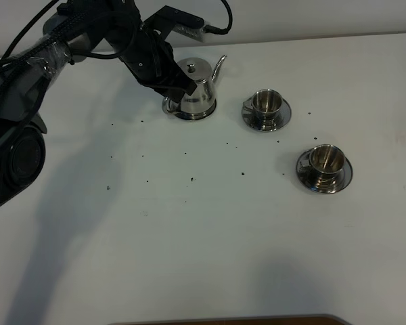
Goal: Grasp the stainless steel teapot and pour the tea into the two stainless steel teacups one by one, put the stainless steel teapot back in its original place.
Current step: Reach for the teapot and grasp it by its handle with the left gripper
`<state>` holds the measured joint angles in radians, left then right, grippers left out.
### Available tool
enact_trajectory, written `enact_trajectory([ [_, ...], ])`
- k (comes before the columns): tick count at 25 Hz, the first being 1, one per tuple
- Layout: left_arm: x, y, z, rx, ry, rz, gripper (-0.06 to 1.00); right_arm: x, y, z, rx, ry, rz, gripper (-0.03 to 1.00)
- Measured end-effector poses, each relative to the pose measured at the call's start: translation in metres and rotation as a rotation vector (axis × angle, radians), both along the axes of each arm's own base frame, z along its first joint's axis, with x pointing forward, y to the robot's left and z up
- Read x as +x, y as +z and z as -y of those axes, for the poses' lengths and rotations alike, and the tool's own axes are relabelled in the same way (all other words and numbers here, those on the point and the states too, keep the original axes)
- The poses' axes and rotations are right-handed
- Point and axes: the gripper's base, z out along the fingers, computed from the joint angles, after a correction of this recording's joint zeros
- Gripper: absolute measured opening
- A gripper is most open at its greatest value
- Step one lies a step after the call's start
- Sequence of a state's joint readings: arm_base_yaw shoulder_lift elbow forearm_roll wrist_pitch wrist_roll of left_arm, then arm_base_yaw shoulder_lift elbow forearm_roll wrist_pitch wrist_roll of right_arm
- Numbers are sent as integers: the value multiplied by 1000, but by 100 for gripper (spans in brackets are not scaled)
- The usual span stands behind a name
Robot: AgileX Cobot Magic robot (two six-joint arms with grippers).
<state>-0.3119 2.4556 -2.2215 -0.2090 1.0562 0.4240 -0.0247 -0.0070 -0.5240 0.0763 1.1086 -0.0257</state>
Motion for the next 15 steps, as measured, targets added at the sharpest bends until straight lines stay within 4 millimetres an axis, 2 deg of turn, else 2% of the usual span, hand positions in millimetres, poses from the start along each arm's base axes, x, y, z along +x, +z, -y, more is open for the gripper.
enact_trajectory([
  [8,-3,0,0,5,-7,-32,39,0,0,0,0,0,0,38],
  [15,-3,-1,0,5,-2,-40,41,0,0,0,0,0,0,38],
])
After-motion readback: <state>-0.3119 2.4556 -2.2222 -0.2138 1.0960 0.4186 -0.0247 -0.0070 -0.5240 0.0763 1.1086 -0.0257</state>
